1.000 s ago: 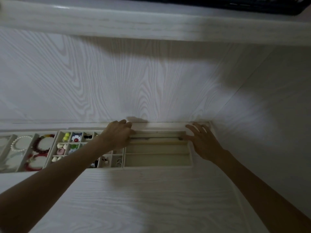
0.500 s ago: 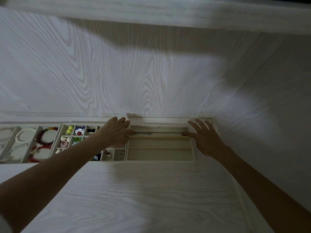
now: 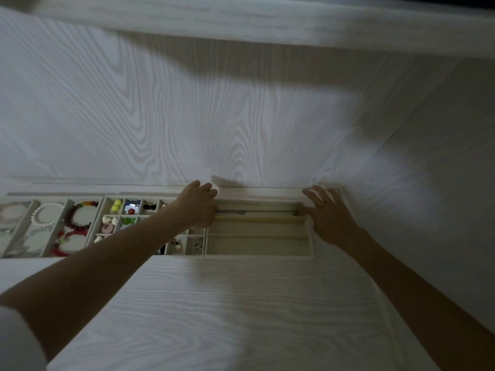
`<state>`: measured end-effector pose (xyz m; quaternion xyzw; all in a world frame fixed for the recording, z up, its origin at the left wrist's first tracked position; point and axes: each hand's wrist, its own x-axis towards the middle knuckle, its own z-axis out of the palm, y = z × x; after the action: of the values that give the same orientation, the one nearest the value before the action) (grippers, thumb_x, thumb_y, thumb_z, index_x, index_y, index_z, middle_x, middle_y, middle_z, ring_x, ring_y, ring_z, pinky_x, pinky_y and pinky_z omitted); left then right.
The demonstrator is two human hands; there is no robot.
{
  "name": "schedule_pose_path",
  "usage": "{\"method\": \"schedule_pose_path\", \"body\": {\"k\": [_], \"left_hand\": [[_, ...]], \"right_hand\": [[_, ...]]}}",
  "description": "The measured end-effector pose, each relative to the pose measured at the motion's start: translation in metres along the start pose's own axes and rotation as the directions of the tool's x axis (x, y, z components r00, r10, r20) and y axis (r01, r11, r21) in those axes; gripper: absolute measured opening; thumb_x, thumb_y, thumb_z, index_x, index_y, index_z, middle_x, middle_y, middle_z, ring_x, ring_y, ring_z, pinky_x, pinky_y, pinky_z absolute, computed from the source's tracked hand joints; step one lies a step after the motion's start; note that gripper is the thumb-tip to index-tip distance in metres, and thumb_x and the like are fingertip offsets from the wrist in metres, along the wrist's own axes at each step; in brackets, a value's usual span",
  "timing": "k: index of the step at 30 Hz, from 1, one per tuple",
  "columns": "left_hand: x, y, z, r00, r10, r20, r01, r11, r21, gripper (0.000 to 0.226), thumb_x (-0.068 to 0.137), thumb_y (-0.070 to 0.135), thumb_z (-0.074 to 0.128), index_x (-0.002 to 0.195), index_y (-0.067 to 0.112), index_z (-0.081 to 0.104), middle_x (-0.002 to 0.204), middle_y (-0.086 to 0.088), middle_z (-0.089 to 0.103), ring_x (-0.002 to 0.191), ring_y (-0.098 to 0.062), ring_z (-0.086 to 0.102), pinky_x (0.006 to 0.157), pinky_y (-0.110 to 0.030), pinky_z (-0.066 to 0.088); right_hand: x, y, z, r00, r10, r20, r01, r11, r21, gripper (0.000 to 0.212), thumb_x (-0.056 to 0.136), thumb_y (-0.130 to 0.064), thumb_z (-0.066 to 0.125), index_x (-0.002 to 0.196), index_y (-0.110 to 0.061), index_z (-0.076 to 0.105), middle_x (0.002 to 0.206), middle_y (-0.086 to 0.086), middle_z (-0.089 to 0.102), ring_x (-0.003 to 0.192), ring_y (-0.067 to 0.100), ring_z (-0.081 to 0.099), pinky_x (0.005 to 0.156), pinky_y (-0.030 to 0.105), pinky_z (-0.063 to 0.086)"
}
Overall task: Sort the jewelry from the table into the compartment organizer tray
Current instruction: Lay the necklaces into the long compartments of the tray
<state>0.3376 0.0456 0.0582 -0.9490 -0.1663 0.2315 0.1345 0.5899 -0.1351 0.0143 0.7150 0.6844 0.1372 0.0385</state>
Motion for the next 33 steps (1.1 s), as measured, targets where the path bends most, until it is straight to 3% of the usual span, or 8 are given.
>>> {"method": "schedule_pose_path", "body": {"k": [9,14,18,22,24,26,29,33], "left_hand": [[-0.004,0.001,-0.002,0.999,-0.031,0.027,0.031,0.999,-0.011,0.038,0.099,0.032,0.032,0.127,0.021,0.055,0.123,-0.004,0.051,0.115,-0.019,0.045,0.089,-0.030,0.035],[-0.002,0.000,0.000,0.999,-0.030,0.042,0.030,1.000,-0.003,0.038,0.099,0.033,0.032,0.129,0.024,0.054,0.122,-0.003,0.051,0.115,-0.018,0.044,0.090,-0.030,0.034],[0.001,0.000,0.002,0.998,-0.036,0.043,0.036,0.999,-0.001,0.038,0.100,0.033,0.031,0.130,0.025,0.054,0.121,-0.003,0.052,0.114,-0.018,0.045,0.090,-0.030,0.034],[-0.001,-0.002,0.002,0.998,-0.068,0.007,0.068,0.997,-0.035,0.038,0.098,0.032,0.036,0.131,0.025,0.053,0.126,-0.003,0.051,0.118,-0.018,0.043,0.094,-0.031,0.035],[-0.009,-0.003,-0.001,0.992,-0.117,-0.042,0.111,0.986,-0.124,0.041,0.096,0.032,0.039,0.135,0.024,0.049,0.130,-0.003,0.051,0.120,-0.019,0.044,0.095,-0.032,0.037],[-0.026,-0.003,-0.005,0.975,-0.211,-0.073,0.176,0.929,-0.325,0.041,0.096,0.030,0.041,0.136,0.026,0.049,0.130,-0.002,0.054,0.119,-0.019,0.047,0.095,-0.034,0.040],[-0.068,-0.001,-0.007,0.920,-0.387,-0.059,0.277,0.749,-0.602,0.033,0.095,0.030,0.045,0.126,0.030,0.058,0.125,0.004,0.061,0.112,-0.018,0.058,0.089,-0.033,0.046],[-0.134,-0.007,0.014,0.860,-0.507,0.058,0.403,0.606,-0.686,0.030,0.095,0.027,0.045,0.120,0.029,0.061,0.118,0.004,0.066,0.106,-0.018,0.063,0.085,-0.033,0.049]], "right_hand": [[0.005,-0.006,0.005,0.994,0.080,0.079,-0.094,0.975,0.201,0.048,0.047,0.011,0.075,0.081,-0.022,0.076,0.120,0.022,0.062,0.115,0.047,0.055,0.091,0.064,0.038],[0.006,-0.010,0.005,0.987,0.105,0.120,-0.128,0.969,0.209,0.050,0.042,0.011,0.076,0.078,-0.023,0.076,0.117,0.022,0.063,0.112,0.045,0.057,0.086,0.066,0.041],[0.005,-0.010,-0.002,0.977,0.113,0.179,-0.155,0.958,0.242,0.044,0.052,0.010,0.073,0.083,-0.020,0.076,0.123,0.023,0.060,0.119,0.046,0.052,0.093,0.064,0.037],[0.009,-0.010,-0.023,0.957,0.148,0.250,-0.225,0.922,0.315,0.040,0.081,0.003,0.055,0.111,-0.019,0.069,0.147,0.014,0.039,0.139,0.034,0.028,0.111,0.049,0.017],[0.010,-0.013,-0.038,0.963,0.181,0.201,-0.247,0.891,0.382,0.038,0.087,0.000,0.051,0.117,-0.020,0.066,0.144,0.008,0.043,0.135,0.028,0.034,0.108,0.039,0.022],[0.011,-0.023,-0.059,0.966,0.188,0.177,-0.251,0.838,0.485,0.034,0.090,-0.004,0.051,0.115,-0.020,0.066,0.131,0.004,0.055,0.123,0.022,0.047,0.098,0.031,0.033],[0.014,-0.053,-0.092,0.959,0.133,0.249,-0.260,0.761,0.594,0.023,0.091,-0.019,0.056,0.109,-0.027,0.069,0.111,-0.008,0.066,0.104,0.011,0.059,0.085,0.026,0.045],[0.043,-0.104,-0.124,0.962,0.025,0.270,-0.199,0.744,0.638,0.017,0.088,-0.038,0.060,0.101,-0.033,0.069,0.100,-0.016,0.068,0.093,0.003,0.062,0.078,0.023,0.047]]}}
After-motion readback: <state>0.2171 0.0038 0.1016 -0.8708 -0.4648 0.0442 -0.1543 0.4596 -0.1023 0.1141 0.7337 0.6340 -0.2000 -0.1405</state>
